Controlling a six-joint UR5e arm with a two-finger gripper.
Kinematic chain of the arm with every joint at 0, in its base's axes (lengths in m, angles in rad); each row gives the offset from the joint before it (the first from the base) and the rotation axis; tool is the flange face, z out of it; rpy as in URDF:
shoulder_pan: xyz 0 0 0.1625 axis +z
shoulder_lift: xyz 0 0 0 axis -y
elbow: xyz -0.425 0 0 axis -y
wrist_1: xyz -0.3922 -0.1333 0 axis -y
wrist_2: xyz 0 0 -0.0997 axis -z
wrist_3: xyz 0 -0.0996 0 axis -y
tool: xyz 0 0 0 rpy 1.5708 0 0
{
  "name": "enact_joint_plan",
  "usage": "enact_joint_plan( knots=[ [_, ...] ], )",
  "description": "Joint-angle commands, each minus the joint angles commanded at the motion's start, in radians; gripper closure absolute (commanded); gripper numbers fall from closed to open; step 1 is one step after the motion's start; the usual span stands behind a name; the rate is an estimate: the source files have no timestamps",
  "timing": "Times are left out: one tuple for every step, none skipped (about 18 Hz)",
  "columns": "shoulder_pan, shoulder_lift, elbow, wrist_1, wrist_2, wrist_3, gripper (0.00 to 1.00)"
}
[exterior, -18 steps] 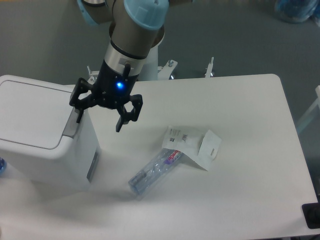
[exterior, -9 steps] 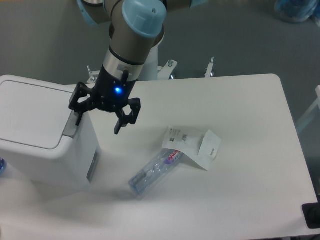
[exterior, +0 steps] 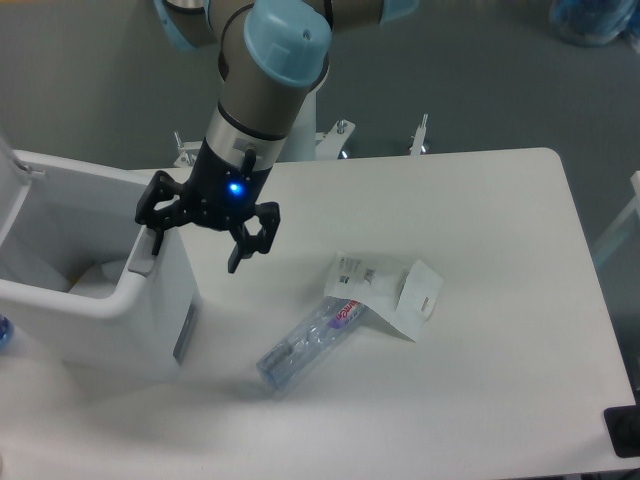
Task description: Open the trash can
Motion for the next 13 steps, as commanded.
enact_joint_plan(
  knots=[
    [0.000, -0.002, 0.011, 0.000, 0.000, 0.002, 0.00],
    [0.000, 0.000, 0.026, -0.002, 0.000, 0.002, 0.00],
    [0.002, 0.000, 0.037, 0.000, 0.008, 0.003, 0.00],
    [0.003, 0.000, 0.043, 0.002, 0.017, 0.008, 0.00],
    [0.011, 0.000, 0.052, 0.005, 0.026, 0.014, 0.00],
    [0.021, -0.002, 0.057, 0.017, 0.038, 0.017, 0.00],
    [0.044, -0.002, 0.058, 0.034, 0.057, 0.017, 0.00],
    [0.066, -0.003, 0.058, 0.053, 0.072, 0.018, 0.00],
    [0.080, -0.005, 0.058, 0.073, 0.090, 0.023, 0.00],
    [0.089, -0.009, 0.057, 0.080, 0.109, 0.038, 0.00],
    [0.098, -0.011, 0.054, 0.080, 0.135, 0.063, 0.00],
    [0.113, -0.012, 0.049, 0.080, 0.168, 0.089, 0.00],
    [0.133, -0.020, 0.046, 0.080, 0.199, 0.118, 0.00]
  ],
)
